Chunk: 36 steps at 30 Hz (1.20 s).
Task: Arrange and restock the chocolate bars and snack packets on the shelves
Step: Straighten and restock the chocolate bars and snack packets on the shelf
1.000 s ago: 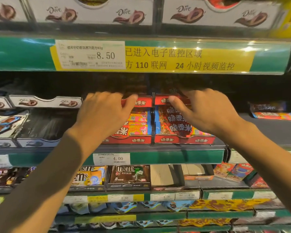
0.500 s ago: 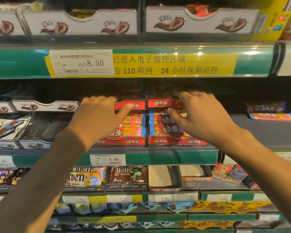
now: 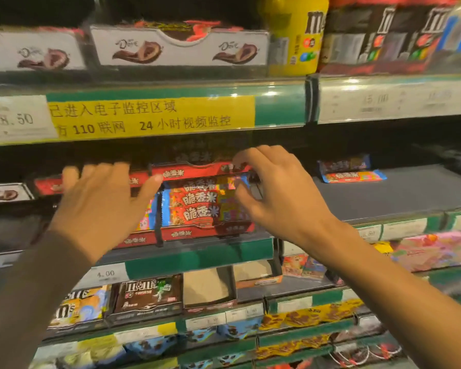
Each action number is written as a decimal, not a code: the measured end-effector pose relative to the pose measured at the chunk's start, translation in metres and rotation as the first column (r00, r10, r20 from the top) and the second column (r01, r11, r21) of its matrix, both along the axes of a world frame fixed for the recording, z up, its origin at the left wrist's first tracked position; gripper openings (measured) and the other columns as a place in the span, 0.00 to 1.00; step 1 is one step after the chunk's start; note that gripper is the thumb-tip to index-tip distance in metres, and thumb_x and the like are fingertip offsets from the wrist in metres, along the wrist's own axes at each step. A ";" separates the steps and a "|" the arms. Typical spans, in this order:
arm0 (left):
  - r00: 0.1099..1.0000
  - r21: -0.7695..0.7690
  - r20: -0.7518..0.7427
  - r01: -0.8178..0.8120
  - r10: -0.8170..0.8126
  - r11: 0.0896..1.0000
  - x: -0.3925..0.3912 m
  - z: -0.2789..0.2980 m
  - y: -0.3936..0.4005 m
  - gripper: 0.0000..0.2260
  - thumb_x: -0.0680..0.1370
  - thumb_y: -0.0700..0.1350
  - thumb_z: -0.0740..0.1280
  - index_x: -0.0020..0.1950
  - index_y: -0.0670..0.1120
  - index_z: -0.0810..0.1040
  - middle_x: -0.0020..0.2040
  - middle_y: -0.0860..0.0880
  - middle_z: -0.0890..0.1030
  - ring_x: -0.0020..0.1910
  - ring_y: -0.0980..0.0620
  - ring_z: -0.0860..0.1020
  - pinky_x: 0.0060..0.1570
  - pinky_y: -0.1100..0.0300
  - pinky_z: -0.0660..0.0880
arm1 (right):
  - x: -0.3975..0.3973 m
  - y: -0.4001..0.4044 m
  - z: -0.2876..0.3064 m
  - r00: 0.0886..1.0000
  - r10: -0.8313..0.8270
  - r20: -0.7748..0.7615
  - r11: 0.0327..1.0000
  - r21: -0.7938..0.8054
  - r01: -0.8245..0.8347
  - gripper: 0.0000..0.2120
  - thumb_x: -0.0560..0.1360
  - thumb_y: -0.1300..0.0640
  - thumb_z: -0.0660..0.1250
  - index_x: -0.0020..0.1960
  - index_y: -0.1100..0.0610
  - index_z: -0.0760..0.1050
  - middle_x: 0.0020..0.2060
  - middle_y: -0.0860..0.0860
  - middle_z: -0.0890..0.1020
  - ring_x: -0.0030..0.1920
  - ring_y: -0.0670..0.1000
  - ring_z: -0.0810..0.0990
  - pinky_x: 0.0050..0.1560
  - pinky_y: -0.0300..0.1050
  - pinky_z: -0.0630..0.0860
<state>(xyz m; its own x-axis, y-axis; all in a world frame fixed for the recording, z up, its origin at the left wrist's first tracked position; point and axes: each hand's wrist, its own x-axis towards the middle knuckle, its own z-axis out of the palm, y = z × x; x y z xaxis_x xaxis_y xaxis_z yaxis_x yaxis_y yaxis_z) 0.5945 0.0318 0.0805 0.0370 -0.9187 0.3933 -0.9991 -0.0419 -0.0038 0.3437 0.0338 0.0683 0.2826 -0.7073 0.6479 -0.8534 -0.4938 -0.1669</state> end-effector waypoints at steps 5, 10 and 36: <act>0.961 -0.222 -0.063 0.249 -0.268 0.943 -0.073 -0.017 0.017 0.24 0.80 0.60 0.57 0.66 0.43 0.72 0.57 0.42 0.75 0.59 0.43 0.68 0.60 0.46 0.60 | -0.042 0.004 -0.004 1.000 -0.001 0.029 0.999 0.047 0.000 0.14 0.74 0.51 0.64 0.57 0.55 0.77 0.49 0.51 0.80 0.52 0.55 0.76 0.50 0.55 0.74; 0.874 -0.281 -0.111 0.430 -0.474 0.858 -0.145 -0.028 0.016 0.19 0.76 0.56 0.62 0.62 0.47 0.75 0.56 0.48 0.76 0.56 0.45 0.72 0.54 0.51 0.65 | -0.097 0.002 -0.008 0.998 -0.058 0.012 0.991 0.120 0.056 0.13 0.74 0.50 0.64 0.56 0.53 0.76 0.50 0.49 0.80 0.51 0.53 0.76 0.50 0.52 0.74; 0.815 0.391 -0.396 0.567 -0.423 0.725 -0.360 -0.081 -0.176 0.23 0.80 0.60 0.49 0.73 0.57 0.67 0.74 0.49 0.69 0.70 0.46 0.69 0.70 0.50 0.66 | -0.302 -0.089 -0.062 0.956 -0.145 -0.254 0.851 0.461 0.252 0.23 0.80 0.37 0.57 0.71 0.43 0.67 0.66 0.47 0.74 0.68 0.52 0.70 0.69 0.54 0.61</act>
